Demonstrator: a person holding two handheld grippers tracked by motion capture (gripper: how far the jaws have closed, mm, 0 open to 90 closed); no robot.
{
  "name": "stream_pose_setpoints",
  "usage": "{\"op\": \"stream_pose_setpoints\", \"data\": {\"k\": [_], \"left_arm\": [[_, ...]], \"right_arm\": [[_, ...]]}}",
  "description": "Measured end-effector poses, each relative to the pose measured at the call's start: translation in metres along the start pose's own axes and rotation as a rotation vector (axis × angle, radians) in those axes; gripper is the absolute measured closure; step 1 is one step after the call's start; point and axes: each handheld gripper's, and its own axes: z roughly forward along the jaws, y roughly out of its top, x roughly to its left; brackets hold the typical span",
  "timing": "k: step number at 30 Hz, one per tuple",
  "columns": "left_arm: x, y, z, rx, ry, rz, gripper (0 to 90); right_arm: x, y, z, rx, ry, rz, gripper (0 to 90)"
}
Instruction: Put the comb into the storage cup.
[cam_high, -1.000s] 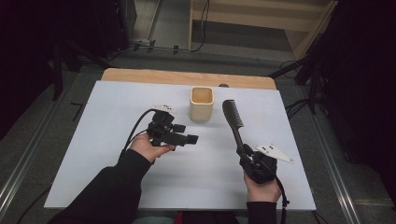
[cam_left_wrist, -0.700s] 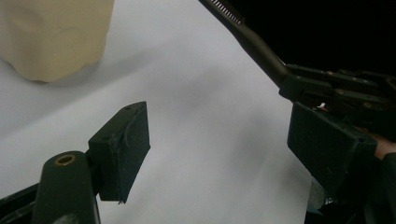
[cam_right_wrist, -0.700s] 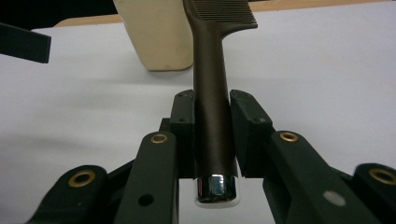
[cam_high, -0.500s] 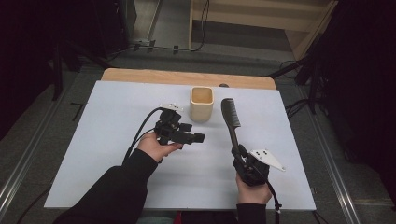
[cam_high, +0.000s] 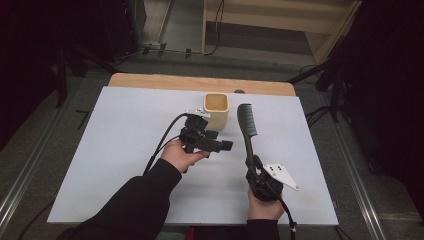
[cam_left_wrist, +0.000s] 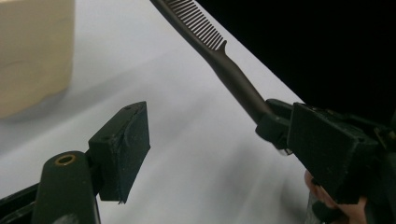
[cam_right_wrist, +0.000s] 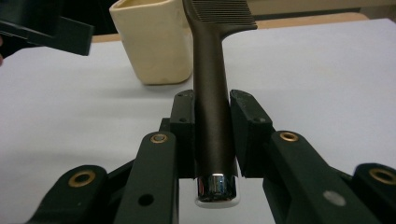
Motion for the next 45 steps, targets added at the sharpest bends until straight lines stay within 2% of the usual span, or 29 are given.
{"op": "stream_pose_setpoints", "data": {"k": [9, 15, 20, 24, 29, 36, 42, 45], "left_arm": [[-0.009, 0.007, 0.013, -0.006, 0.003, 0.016, 23.9], [-0.013, 0.011, 0.020, -0.020, 0.010, -0.001, 23.8], [-0.014, 0.014, 0.025, -0.021, -0.005, -0.030, 23.9], [-0.016, 0.017, 0.028, -0.021, 0.010, -0.025, 23.9], [-0.017, 0.017, 0.035, -0.022, 0.036, -0.038, 24.7], [-0.022, 0.017, 0.045, -0.021, 0.069, -0.024, 26.1], [-0.021, 0.016, 0.051, -0.024, 0.082, -0.047, 28.9], [-0.019, 0.016, 0.053, -0.015, 0.070, -0.072, 30.1]], "right_arm": [[0.004, -0.002, 0.001, -0.037, 0.010, 0.024, 70.3], [0.007, -0.002, 0.002, -0.041, 0.018, 0.032, 70.2], [0.009, -0.002, 0.001, -0.055, 0.017, 0.041, 70.2], [0.010, -0.002, 0.002, -0.062, 0.017, 0.047, 70.3], [0.012, -0.002, 0.002, -0.070, 0.016, 0.053, 70.2], [0.013, -0.003, 0.003, -0.063, 0.011, 0.056, 70.2], [0.014, -0.002, 0.003, -0.068, 0.015, 0.065, 70.2], [0.014, -0.002, 0.003, -0.072, 0.016, 0.067, 70.2]]}}
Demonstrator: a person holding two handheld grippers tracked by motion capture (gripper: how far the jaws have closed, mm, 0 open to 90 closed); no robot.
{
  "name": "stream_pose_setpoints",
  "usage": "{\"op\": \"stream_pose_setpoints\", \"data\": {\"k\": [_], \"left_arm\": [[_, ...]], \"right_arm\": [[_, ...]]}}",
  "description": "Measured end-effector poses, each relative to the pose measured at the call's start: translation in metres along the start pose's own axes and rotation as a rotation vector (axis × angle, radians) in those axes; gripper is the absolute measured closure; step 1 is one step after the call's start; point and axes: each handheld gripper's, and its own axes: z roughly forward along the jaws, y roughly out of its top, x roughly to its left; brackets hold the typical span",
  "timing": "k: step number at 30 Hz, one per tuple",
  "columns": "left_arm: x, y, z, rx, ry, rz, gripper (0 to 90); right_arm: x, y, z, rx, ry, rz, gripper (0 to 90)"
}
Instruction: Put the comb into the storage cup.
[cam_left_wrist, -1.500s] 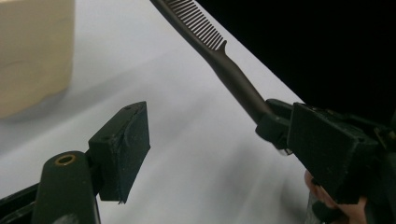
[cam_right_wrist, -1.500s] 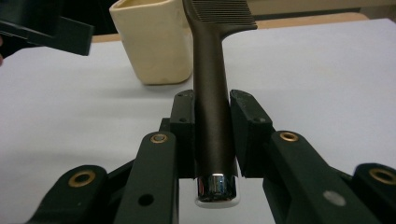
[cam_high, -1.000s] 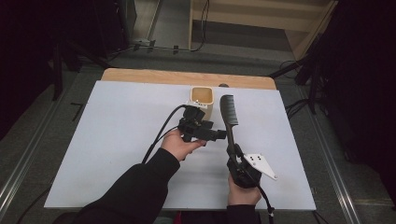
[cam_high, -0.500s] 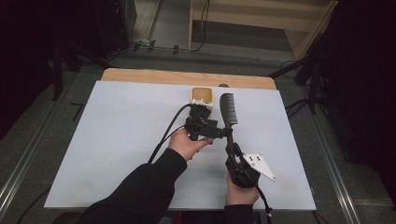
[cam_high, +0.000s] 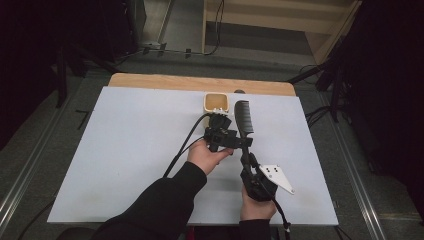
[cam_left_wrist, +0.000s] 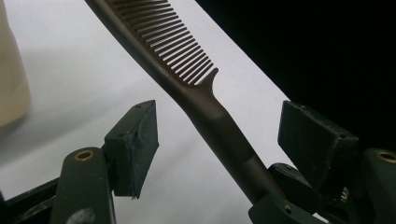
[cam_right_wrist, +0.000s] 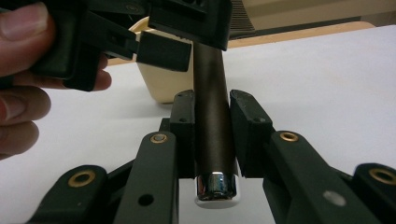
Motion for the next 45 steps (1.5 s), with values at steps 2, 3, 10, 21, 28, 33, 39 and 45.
{"op": "stream_pose_setpoints", "data": {"k": [2, 3, 10, 21, 28, 33, 39, 45], "left_arm": [[0.000, 0.000, 0.001, 0.004, -0.003, -0.010, 31.9], [0.001, 0.000, 0.001, 0.009, -0.006, -0.026, 33.1], [0.002, 0.000, 0.003, -0.006, -0.004, -0.075, 37.7], [0.002, -0.002, 0.005, -0.012, 0.007, -0.091, 47.7], [0.003, -0.004, 0.007, -0.013, -0.021, -0.132, 54.1], [0.006, -0.006, 0.007, -0.024, -0.054, -0.165, 60.9], [0.010, -0.007, 0.007, -0.022, -0.079, -0.189, 63.0], [0.011, -0.008, 0.005, -0.027, -0.096, -0.189, 64.9]], "right_arm": [[0.000, 0.000, 0.000, -0.003, 0.001, 0.001, 70.2], [0.001, 0.000, 0.000, -0.005, -0.001, -0.001, 70.2], [0.003, 0.000, 0.000, -0.016, -0.001, 0.000, 70.2], [0.006, 0.001, 0.001, -0.028, -0.005, 0.005, 70.2], [0.007, 0.001, 0.001, -0.030, -0.002, 0.009, 70.2], [0.007, 0.001, 0.001, -0.033, 0.004, 0.012, 70.2], [0.006, 0.000, 0.002, -0.029, 0.014, 0.017, 70.2], [0.005, -0.001, 0.002, -0.026, 0.029, 0.018, 70.1]]}}
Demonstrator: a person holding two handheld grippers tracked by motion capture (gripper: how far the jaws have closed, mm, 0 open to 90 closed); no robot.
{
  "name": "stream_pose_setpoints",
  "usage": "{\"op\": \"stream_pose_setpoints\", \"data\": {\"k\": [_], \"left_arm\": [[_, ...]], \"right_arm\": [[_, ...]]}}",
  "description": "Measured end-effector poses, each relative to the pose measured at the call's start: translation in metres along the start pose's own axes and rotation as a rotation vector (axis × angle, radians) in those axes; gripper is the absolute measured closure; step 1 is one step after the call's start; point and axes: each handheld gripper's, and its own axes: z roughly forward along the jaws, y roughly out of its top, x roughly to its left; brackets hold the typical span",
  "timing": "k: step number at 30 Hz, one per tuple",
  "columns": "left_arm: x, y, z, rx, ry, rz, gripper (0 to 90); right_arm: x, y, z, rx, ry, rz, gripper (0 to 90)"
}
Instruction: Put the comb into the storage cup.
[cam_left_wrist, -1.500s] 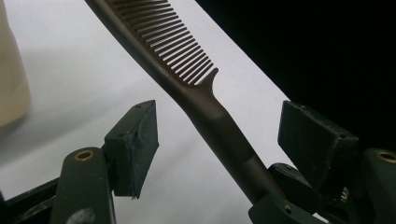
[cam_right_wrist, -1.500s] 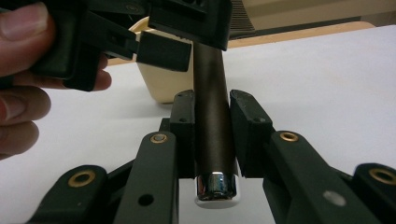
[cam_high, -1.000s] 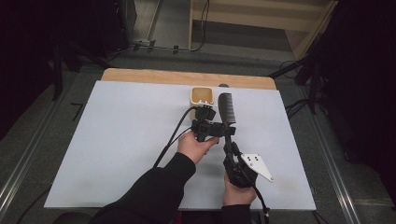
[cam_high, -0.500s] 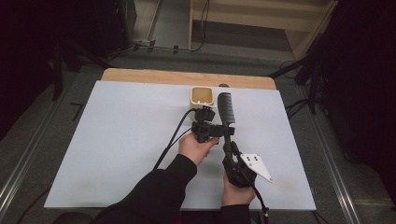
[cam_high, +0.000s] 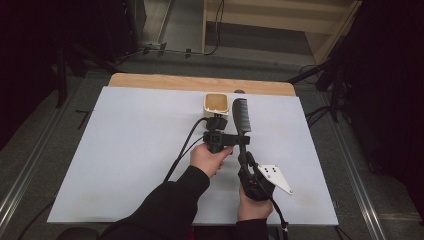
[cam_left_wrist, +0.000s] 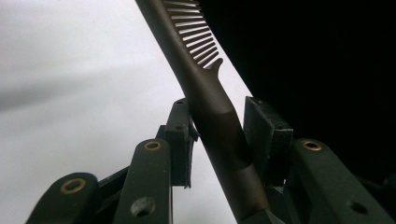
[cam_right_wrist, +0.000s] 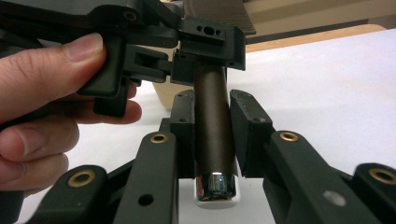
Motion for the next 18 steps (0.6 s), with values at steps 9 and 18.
{"op": "stream_pose_setpoints", "data": {"k": [9, 18], "left_arm": [[-0.0022, 0.0005, -0.0014, -0.009, -0.032, -0.025, 68.6], [-0.0034, 0.0015, -0.0035, -0.009, -0.047, -0.022, 72.8]], "right_arm": [[-0.0027, -0.0005, -0.0001, 0.000, 0.014, 0.000, 70.0], [-0.0021, -0.0008, 0.0005, -0.009, 0.039, -0.031, 65.8]]}}
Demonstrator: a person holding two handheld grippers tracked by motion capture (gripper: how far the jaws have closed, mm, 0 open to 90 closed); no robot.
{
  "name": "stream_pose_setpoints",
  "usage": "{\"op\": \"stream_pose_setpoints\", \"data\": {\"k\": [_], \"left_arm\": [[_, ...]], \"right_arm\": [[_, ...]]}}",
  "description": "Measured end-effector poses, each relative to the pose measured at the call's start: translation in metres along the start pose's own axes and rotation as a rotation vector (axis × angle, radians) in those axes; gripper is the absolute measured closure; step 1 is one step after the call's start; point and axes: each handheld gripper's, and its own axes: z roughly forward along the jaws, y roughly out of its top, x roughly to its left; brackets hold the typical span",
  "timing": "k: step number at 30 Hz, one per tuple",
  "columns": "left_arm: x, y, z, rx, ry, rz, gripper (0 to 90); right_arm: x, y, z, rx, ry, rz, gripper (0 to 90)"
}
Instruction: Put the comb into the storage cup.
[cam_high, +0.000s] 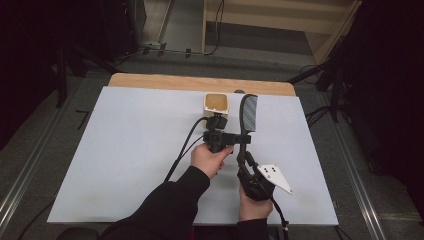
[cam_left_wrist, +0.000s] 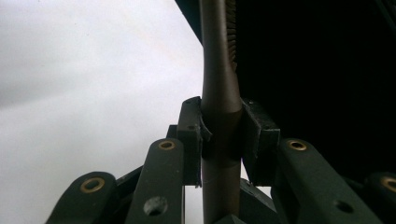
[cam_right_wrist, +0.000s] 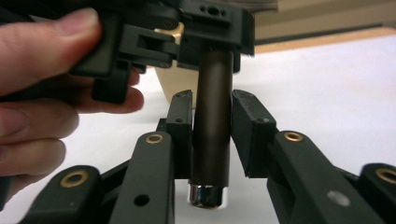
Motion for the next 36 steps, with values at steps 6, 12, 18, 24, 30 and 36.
{"op": "stream_pose_setpoints", "data": {"k": [6, 12, 18, 24, 30, 36], "left_arm": [[0.002, 0.002, -0.002, -0.004, 0.003, 0.001, 72.8], [0.004, 0.004, -0.004, -0.017, 0.026, 0.015, 72.8], [0.006, 0.005, -0.007, -0.020, 0.045, 0.026, 72.8], [0.008, 0.007, -0.011, -0.015, 0.058, 0.046, 72.7], [0.009, 0.008, -0.014, -0.006, 0.086, 0.076, 72.7], [0.010, 0.008, -0.016, -0.007, 0.087, 0.119, 72.7]], "right_arm": [[0.001, 0.003, -0.002, -0.022, 0.009, -0.042, 58.7], [0.000, 0.004, -0.003, -0.004, 0.030, -0.047, 55.0], [-0.004, 0.006, 0.002, 0.041, 0.082, -0.060, 46.2], [-0.010, 0.006, 0.008, 0.119, 0.159, -0.050, 37.4], [-0.019, 0.010, 0.012, 0.193, 0.201, -0.059, 34.0], [-0.022, 0.013, 0.016, 0.263, 0.273, -0.096, 32.2]]}}
